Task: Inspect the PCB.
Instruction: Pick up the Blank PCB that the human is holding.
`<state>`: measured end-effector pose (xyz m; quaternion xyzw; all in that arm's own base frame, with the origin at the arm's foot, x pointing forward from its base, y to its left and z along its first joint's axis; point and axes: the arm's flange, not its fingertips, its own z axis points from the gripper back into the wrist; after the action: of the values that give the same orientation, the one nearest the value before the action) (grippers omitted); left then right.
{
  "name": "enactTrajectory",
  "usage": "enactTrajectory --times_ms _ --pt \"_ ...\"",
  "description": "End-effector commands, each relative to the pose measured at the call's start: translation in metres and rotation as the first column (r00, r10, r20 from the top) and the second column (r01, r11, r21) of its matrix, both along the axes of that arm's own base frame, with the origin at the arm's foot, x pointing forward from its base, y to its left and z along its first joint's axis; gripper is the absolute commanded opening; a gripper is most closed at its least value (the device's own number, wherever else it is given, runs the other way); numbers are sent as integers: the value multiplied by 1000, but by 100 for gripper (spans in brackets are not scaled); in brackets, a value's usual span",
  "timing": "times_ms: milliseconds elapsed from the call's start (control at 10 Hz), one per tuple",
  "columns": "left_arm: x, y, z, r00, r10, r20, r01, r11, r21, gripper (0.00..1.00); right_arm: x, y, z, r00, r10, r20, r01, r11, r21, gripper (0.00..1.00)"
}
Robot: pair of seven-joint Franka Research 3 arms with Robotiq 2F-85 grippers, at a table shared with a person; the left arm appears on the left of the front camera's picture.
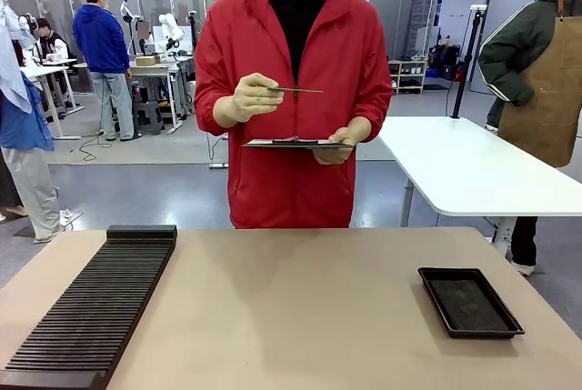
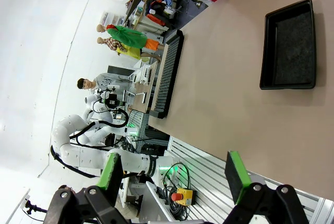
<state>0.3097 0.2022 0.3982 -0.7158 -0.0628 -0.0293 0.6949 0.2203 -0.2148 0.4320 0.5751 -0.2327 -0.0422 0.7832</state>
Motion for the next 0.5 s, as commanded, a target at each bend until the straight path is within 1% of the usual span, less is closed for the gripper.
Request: enactTrajectory --times_ms 0,400 --pt "-1 -1 2 1000 -8 -2 8 1000 2 100 -1 -1 1 1000 1 19 -1 1000 5 100" --pt "-1 -1 2 1000 -8 -2 8 1000 2 100 -1 -1 1 1000 1 19 -1 1000 5 100"
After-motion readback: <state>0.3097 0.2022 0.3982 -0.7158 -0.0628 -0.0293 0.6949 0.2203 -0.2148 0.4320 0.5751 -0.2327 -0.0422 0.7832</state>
